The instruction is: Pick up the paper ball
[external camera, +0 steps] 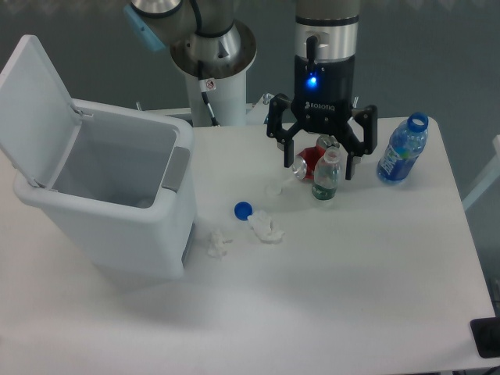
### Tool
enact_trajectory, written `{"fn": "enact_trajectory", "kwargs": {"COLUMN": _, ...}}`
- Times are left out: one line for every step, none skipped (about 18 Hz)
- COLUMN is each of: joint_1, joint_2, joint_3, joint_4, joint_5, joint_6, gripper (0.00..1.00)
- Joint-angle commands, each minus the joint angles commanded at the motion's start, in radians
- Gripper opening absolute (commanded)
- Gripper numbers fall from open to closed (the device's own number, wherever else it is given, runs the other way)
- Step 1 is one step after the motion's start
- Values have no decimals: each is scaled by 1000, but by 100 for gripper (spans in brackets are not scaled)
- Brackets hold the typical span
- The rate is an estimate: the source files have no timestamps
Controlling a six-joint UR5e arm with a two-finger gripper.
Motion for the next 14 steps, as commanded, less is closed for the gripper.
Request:
{"fn": "enact_trajectory", "kwargs": {"joint_1": 0, "joint_2": 0, "joint_3": 0, "joint_4": 2, "joint_5": 2, "joint_6": 3, "gripper": 100}}
{"fn": "enact_trajectory", "kwargs": {"joint_1": 0, "joint_2": 0, "joint_3": 0, "joint_4": 2, "joint_5": 5, "joint_6": 6, "gripper": 100}}
{"fn": "enact_trajectory", "kwargs": {"joint_1": 0, "joint_2": 0, "joint_3": 0, "joint_4": 2, "joint_5": 5, "joint_6": 6, "gripper": 100}}
{"fn": "enact_trajectory", "kwargs": {"joint_1": 0, "joint_2": 2, "joint_3": -5, "joint_4": 2, "joint_5": 5, "joint_6": 6, "gripper": 100}}
{"fn": "enact_trajectory", "kwargs": {"joint_1": 0, "joint_2": 0, "joint_3": -8, "joint_4": 0, "joint_5": 8, "joint_6": 5, "gripper": 100}}
{"fn": "enact_trajectory", "kwargs": {"joint_1": 0, "joint_2": 2, "joint_3": -23, "joint_4": 0, "joint_5": 15, "joint_6": 5, "gripper": 100}}
{"fn": "enact_trajectory", "kwargs": {"joint_1": 0, "joint_2": 6, "joint_3": -40, "joint_4": 2, "joint_5": 40, "joint_6": 5, "gripper": 100}}
{"fn": "enact_trajectory", "kwargs": {"joint_1": -2, "joint_2": 6, "joint_3": -54, "joint_4": 3, "joint_5": 67, "joint_6": 6, "gripper": 100}}
{"fn": "enact_trajectory", "kwargs": {"joint_1": -3, "joint_2": -1, "joint_3": -58, "joint_4": 3, "joint_5": 83, "joint_6": 6, "gripper": 100}}
{"fn": "enact_trajectory", "kwargs": {"joint_1": -9, "joint_2": -5, "joint_3": -69, "joint_4": 2, "joint_5": 87, "joint_6": 5, "gripper": 100}}
{"fn": "enact_trajectory", "kwargs": {"joint_1": -9, "joint_2": -2, "joint_3": -98, "joint_4": 2, "joint_5": 90, "joint_6": 5, "gripper": 100}}
{"fn": "enact_trajectory", "kwargs": {"joint_1": -9, "joint_2": 3, "joint_3": -119, "joint_4": 3, "joint_5": 97, "joint_6": 6, "gripper": 100}}
{"fn": "enact_trajectory", "kwargs": {"joint_1": -9, "joint_2": 3, "joint_3": -129, "joint_4": 3, "joint_5": 103, "joint_6": 6, "gripper": 100}}
{"fn": "enact_trajectory", "kwargs": {"joint_1": -11, "joint_2": 0, "joint_3": -135, "joint_4": 2, "joint_5": 106, "joint_6": 6, "gripper": 100}}
